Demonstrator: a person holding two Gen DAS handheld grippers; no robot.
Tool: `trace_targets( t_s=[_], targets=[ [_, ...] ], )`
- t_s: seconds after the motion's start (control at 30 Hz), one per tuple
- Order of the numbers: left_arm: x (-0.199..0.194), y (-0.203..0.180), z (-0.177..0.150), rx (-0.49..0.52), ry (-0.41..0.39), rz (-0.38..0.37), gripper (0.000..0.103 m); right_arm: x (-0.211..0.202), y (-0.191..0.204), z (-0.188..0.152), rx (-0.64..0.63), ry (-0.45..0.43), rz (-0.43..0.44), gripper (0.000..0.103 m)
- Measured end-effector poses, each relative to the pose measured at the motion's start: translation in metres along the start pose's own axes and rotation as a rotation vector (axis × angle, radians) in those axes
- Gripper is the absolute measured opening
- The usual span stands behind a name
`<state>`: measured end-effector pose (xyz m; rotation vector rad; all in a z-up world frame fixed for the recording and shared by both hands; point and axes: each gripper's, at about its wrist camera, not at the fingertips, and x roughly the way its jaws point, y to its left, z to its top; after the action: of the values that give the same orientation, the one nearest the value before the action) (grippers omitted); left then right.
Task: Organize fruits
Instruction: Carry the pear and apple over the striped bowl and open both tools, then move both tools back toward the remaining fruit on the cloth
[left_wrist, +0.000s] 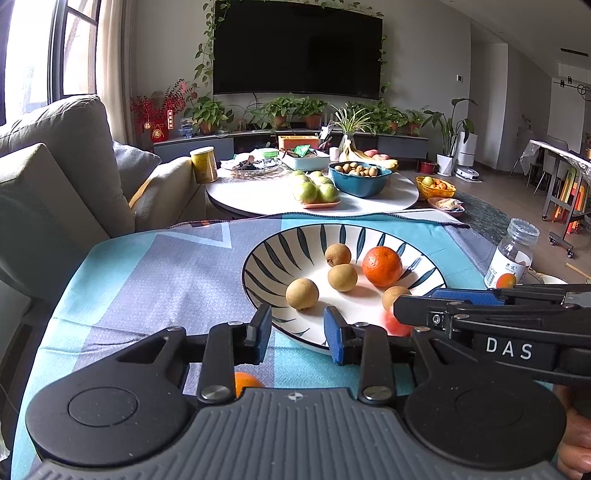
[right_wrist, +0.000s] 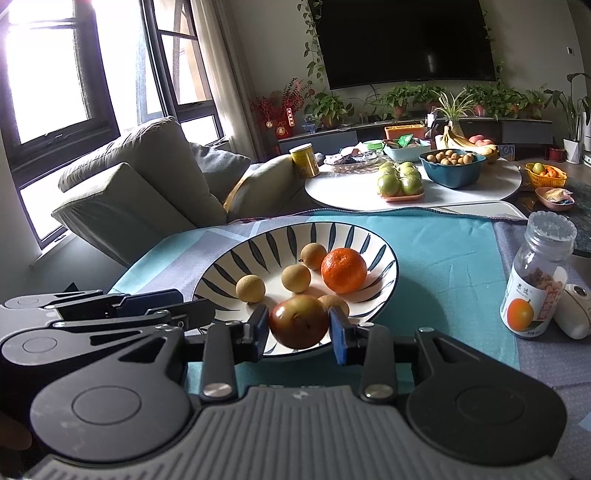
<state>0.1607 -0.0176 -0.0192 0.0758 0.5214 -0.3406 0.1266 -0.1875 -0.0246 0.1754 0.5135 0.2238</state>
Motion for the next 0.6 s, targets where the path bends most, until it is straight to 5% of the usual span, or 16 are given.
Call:
trace_targets(
  t_s=[0.6],
  targets=[
    [-0.023,0.005,-0.008,-0.001,-0.013,0.011,0.029,-0.012,0.004,-0.002,0.015,-0.006,0.003,0.078]
  ],
)
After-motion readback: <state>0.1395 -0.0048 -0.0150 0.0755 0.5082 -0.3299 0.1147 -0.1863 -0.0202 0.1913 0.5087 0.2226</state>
